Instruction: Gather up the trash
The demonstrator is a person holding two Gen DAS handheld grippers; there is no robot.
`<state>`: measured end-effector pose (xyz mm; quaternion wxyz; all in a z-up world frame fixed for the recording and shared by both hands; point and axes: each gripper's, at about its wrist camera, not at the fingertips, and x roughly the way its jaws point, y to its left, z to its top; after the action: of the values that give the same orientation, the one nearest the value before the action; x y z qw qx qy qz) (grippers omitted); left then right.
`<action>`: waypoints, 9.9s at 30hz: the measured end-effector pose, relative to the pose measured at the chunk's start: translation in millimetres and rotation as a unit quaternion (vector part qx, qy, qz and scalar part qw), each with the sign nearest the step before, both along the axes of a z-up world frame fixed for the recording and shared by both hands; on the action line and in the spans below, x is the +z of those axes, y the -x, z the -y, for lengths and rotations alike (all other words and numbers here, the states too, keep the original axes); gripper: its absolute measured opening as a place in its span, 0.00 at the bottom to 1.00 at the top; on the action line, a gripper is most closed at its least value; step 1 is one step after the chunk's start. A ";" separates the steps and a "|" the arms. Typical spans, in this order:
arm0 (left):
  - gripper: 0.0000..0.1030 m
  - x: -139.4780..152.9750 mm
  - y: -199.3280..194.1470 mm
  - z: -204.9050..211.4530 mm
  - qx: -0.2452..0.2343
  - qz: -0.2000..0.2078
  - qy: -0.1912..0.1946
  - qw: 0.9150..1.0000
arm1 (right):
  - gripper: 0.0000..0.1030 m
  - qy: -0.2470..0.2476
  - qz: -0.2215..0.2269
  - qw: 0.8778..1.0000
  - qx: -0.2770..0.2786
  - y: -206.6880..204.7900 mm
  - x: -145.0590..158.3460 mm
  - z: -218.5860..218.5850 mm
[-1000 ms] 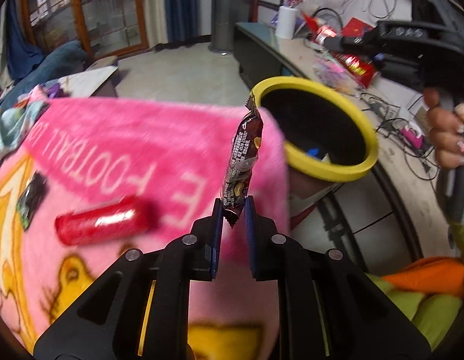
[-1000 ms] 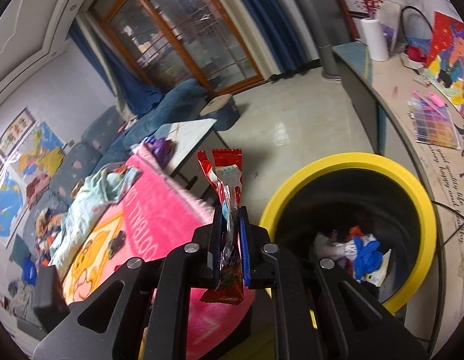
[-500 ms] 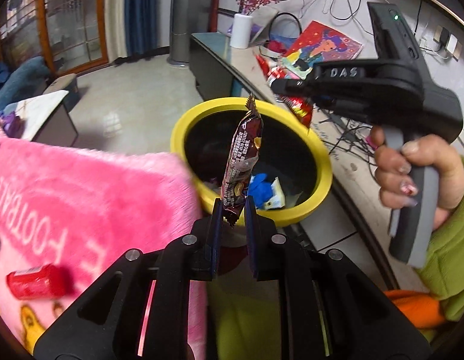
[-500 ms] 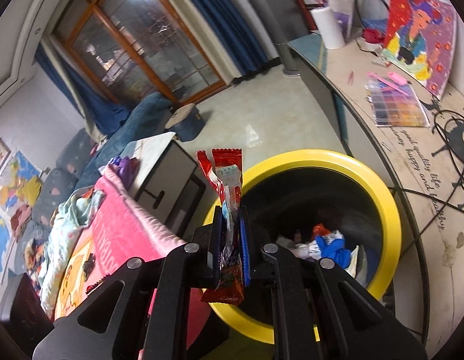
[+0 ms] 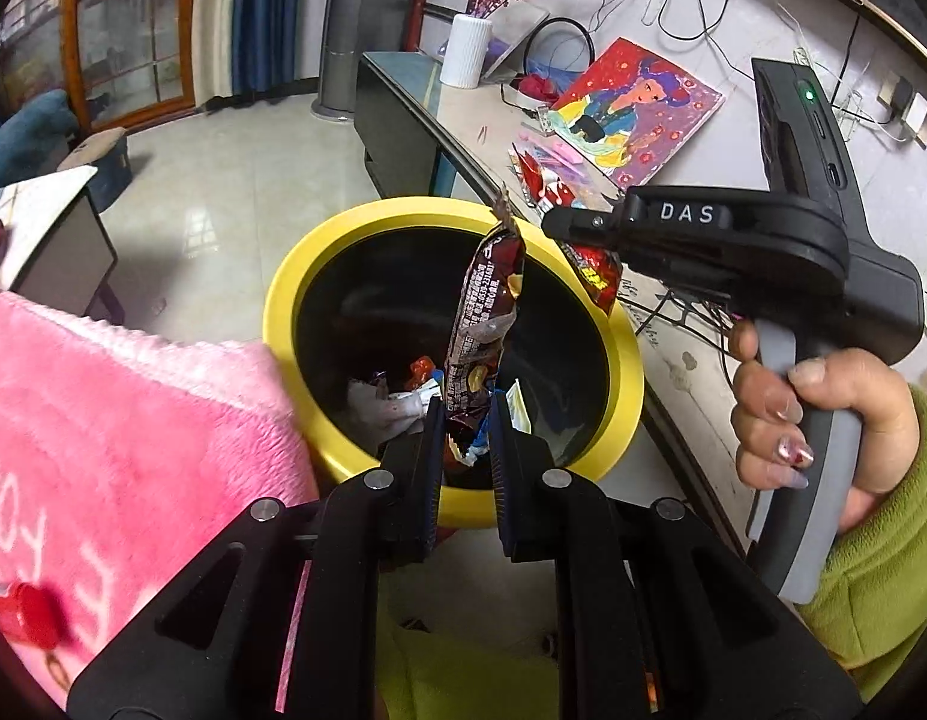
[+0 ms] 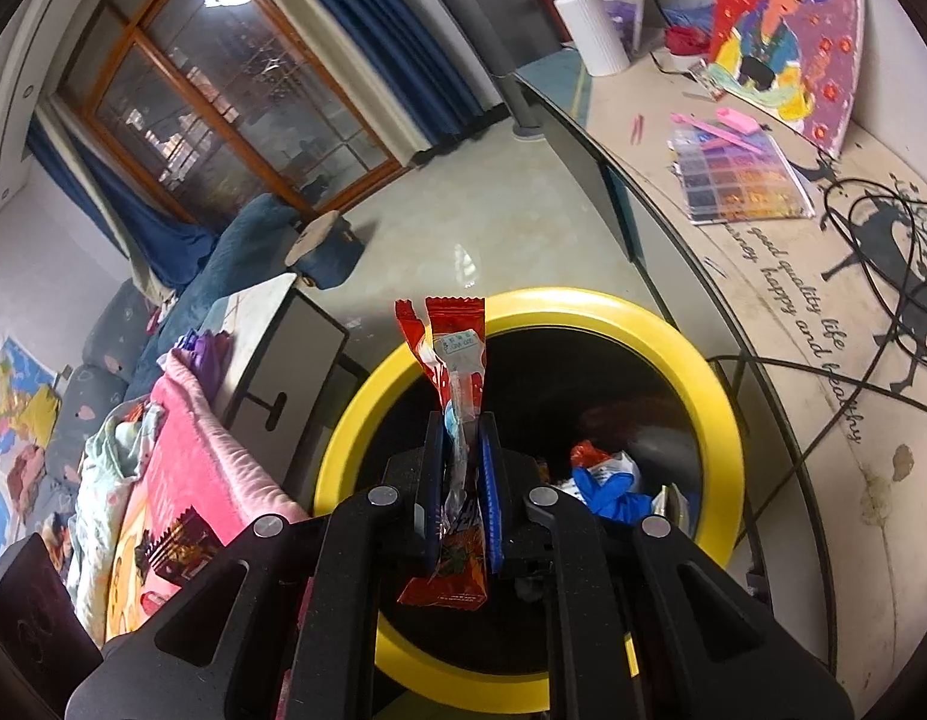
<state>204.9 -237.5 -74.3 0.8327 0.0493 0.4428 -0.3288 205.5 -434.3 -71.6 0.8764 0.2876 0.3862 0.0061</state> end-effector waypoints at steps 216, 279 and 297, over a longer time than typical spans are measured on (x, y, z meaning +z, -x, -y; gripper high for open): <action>0.89 80.1 72.7 -151.5 0.198 0.152 0.028 0.968 | 0.94 0.206 0.144 0.967 0.045 131.1 92.1 -117.4; 0.89 76.3 160.4 -213.1 0.270 0.227 0.039 0.935 | 0.94 0.249 0.254 0.933 0.045 192.2 72.1 -189.7; 0.89 76.6 161.1 -212.1 0.270 0.227 0.038 0.935 | 0.94 0.250 0.255 0.933 0.045 192.0 72.7 -188.9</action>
<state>43.8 -25.4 2.3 0.9696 -0.0304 0.2262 -0.0884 13.5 -245.4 1.1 0.9877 0.0307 0.1517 0.0217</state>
